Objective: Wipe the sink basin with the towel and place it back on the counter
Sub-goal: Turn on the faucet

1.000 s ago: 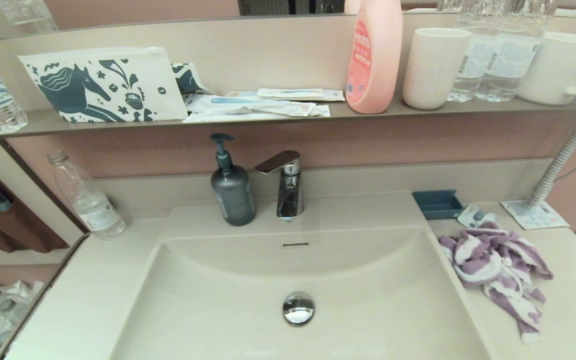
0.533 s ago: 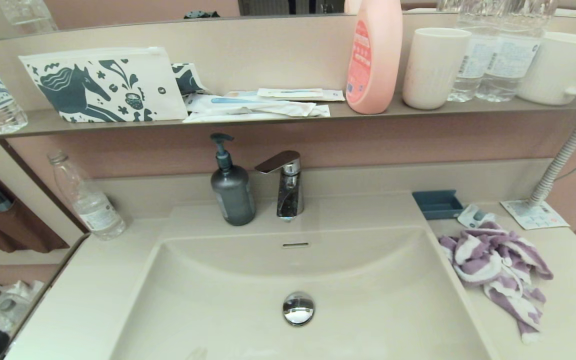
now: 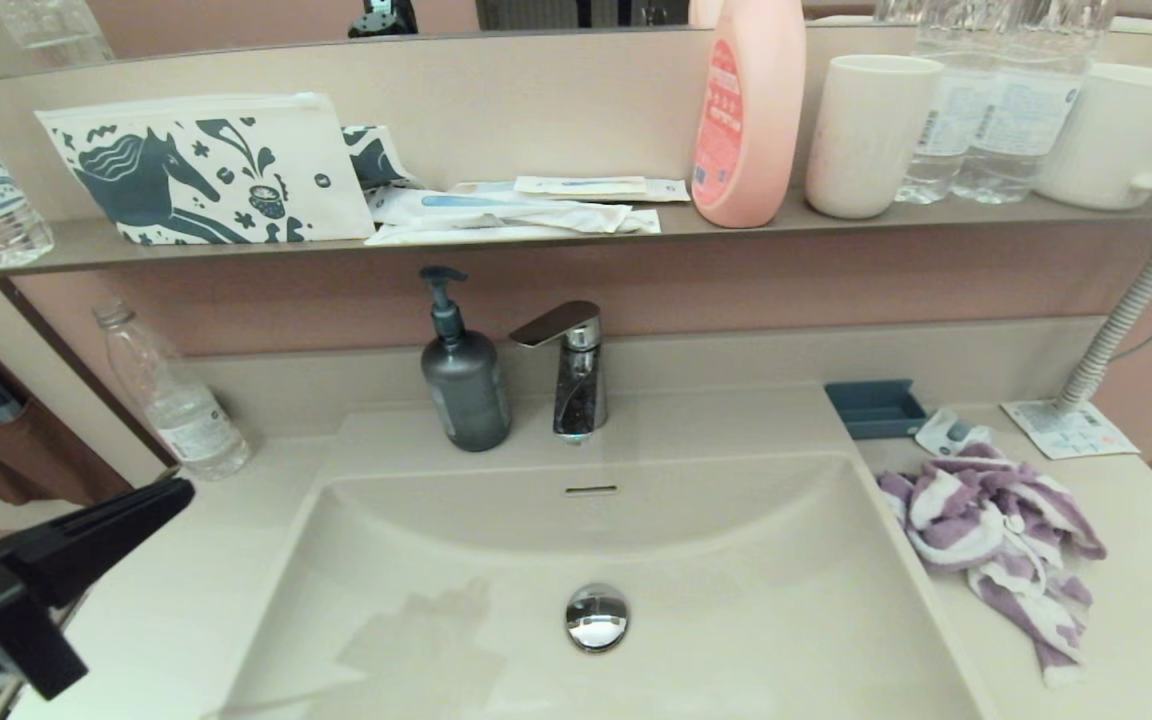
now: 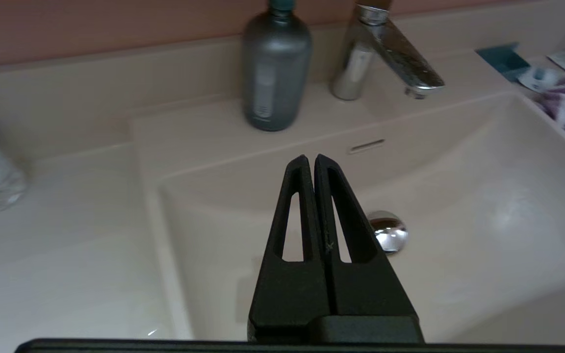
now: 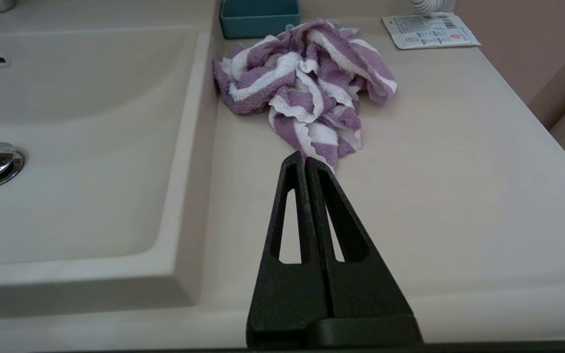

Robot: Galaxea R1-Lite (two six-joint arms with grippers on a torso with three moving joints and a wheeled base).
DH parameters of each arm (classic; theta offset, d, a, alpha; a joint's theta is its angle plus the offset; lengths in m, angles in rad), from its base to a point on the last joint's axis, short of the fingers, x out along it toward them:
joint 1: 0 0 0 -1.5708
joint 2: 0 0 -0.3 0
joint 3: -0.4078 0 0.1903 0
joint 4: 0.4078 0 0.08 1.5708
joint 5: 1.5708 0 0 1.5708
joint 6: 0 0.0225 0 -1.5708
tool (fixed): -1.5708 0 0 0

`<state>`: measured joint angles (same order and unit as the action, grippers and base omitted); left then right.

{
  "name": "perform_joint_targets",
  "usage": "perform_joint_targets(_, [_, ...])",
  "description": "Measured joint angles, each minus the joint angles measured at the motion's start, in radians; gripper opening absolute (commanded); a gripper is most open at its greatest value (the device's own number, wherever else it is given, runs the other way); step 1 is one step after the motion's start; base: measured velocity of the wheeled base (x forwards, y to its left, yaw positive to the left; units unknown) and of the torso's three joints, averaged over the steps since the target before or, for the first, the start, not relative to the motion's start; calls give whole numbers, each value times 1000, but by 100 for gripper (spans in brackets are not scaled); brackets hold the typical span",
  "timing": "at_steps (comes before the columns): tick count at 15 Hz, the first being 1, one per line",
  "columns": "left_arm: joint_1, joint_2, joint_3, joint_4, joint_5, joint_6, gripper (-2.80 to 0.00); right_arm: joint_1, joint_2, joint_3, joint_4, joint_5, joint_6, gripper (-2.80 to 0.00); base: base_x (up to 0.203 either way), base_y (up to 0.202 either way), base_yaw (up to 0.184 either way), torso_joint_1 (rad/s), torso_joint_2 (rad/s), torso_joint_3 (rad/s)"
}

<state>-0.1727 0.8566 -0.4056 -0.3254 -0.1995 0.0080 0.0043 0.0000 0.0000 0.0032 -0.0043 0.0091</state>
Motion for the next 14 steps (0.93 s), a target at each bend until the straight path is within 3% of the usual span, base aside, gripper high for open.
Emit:
perform_joint_targets(4, [-242, 204, -38, -156, 151, -88, -280, 0, 0, 0, 0, 0, 0, -280, 0, 0, 0, 0, 0, 0])
perform_joint_targets(8, [-425, 398, -88, -341, 303, -112, -280, 0, 0, 0, 0, 0, 0, -280, 0, 0, 0, 0, 0, 0])
perform_joint_targets(14, [-495, 683, -199, -550, 352, -106, -280, 0, 0, 0, 0, 0, 0, -280, 0, 0, 0, 0, 0, 0])
